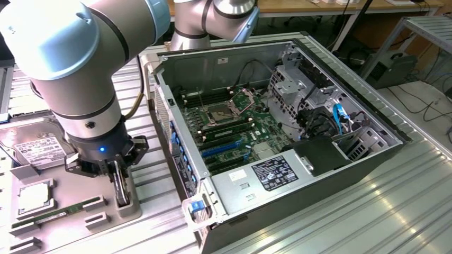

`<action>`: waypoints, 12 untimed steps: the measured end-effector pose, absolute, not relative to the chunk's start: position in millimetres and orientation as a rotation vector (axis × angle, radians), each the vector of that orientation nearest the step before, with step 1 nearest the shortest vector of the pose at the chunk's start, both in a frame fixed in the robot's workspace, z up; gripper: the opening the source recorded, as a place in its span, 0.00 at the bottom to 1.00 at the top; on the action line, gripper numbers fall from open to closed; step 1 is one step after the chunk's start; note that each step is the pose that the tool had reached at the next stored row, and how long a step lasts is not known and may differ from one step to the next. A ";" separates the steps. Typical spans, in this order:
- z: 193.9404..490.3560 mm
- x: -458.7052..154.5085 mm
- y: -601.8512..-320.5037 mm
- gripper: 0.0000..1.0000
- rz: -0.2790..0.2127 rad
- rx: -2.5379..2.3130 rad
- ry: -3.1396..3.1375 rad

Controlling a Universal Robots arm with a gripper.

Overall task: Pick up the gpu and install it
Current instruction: 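Pick up the gpu and move the gpu toward the slot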

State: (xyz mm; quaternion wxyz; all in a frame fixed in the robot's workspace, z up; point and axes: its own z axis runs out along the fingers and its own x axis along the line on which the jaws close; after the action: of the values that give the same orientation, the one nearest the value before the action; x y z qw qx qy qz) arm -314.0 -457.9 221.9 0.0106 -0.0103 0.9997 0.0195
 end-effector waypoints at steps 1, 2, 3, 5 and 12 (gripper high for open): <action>221.9 -314.0 -457.9 0.28 0.061 -0.032 3.120; 221.9 -314.0 -457.9 0.28 0.061 -0.032 3.120; 221.9 -314.0 -457.9 0.28 0.061 -0.032 3.119; 221.9 -314.0 -457.9 0.28 0.061 -0.032 3.119; 228.4 -314.0 -457.9 0.28 0.061 -0.032 3.119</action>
State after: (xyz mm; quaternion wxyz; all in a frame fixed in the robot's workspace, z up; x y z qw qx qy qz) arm -314.0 -457.9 228.4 0.0107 -0.0103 0.9997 0.0195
